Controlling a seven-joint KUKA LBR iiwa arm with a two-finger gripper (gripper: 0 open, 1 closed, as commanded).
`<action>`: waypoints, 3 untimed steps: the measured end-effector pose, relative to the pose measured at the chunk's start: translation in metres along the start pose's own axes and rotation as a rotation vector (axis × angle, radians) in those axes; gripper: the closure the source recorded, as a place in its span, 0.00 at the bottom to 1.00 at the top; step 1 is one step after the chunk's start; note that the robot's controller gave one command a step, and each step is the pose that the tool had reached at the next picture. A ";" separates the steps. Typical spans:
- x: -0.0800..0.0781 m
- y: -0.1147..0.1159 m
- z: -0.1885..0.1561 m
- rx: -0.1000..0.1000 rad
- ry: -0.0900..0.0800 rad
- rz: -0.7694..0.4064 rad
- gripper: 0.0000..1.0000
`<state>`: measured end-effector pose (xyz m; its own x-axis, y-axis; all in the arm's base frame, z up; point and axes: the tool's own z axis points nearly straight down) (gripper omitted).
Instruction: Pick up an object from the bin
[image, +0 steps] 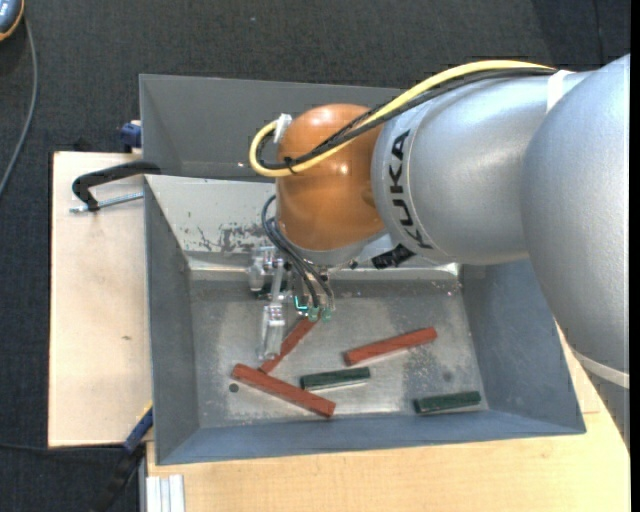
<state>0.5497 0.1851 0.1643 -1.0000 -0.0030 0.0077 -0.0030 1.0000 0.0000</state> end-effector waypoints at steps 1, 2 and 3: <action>-0.002 -0.001 -0.005 -0.002 -0.008 0.003 0.00; -0.013 -0.013 0.025 -0.003 -0.016 -0.123 0.00; -0.014 -0.026 0.056 0.001 -0.006 -0.324 0.00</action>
Offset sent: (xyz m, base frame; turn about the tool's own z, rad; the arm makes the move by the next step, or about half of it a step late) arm 0.0279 -0.0447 -0.0943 -0.3353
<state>0.5634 0.1587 0.1084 -0.9471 -0.3210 0.0019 -0.3210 0.9471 0.0010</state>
